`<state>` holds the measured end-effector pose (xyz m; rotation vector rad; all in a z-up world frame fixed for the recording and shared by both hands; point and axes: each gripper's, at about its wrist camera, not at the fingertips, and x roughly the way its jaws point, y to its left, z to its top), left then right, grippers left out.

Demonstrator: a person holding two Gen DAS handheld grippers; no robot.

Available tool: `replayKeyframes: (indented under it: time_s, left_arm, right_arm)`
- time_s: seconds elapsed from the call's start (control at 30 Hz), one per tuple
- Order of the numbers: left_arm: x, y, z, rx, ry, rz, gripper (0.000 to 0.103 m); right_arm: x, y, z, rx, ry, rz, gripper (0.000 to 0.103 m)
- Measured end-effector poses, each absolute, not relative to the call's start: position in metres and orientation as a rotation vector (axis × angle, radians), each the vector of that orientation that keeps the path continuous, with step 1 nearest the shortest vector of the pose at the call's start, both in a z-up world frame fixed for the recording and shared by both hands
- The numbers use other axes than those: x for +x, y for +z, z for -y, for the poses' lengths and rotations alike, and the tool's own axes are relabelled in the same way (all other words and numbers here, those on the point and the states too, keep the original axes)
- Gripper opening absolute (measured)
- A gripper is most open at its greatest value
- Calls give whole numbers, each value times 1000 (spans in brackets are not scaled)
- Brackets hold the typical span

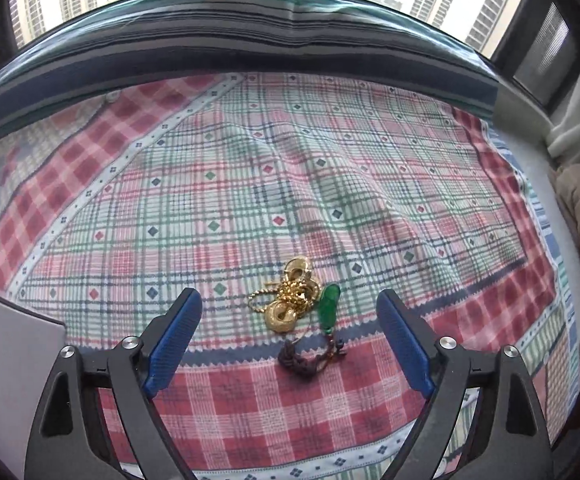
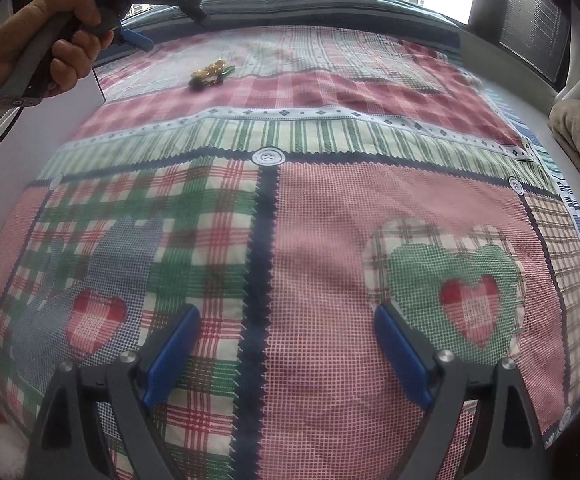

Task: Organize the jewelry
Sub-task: 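Grasp the gold earring cluster with the left gripper and lift it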

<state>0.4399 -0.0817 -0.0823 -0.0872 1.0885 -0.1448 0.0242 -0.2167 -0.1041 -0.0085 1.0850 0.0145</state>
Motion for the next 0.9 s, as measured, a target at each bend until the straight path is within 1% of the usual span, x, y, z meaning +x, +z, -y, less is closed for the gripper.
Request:
replayKeyframes:
  time_s: [0.07, 0.17, 0.2, 0.23, 0.27, 0.3, 0.43, 0.53, 0.73, 0.8, 0.9]
  left_arm:
    - [453, -97, 87, -75, -126, -1094, 84]
    - [465, -119, 90, -88, -126, -1134, 67]
    - [467, -126, 92, -84, -131, -1157, 54]
    - [464, -126, 94, -52, -119, -1124, 45]
    - [461, -126, 95, -32, -130, -1112, 31]
    - [458, -126, 95, -26, -143, -1116, 22]
    - [439, -110, 77, -31, -128, -1080, 21]
    - [412, -95, 53, -62, -129, -1065, 21]
    - [306, -66, 13, -18, -157, -999, 21]
    - [268, -68, 5, -23, -175, -1017, 21]
    - [221, -86, -3, -49, -172, -1073, 21]
  right_arm:
    - [24, -104, 216, -11, 17, -1084, 91]
    - [23, -104, 216, -12, 21, -1080, 92]
    - [23, -104, 216, -13, 23, -1078, 93]
    - [22, -104, 216, -13, 25, -1076, 93]
    - [22, -104, 216, -15, 26, -1075, 93]
    - [21, -104, 216, -15, 27, -1075, 93]
    - [22, -104, 217, -16, 31, -1077, 93]
    - [23, -105, 216, -18, 37, -1074, 96]
    - [18, -105, 216, -40, 79, -1049, 97]
    - [15, -105, 217, -46, 91, -1036, 97]
    - [14, -105, 217, -52, 101, -1032, 97]
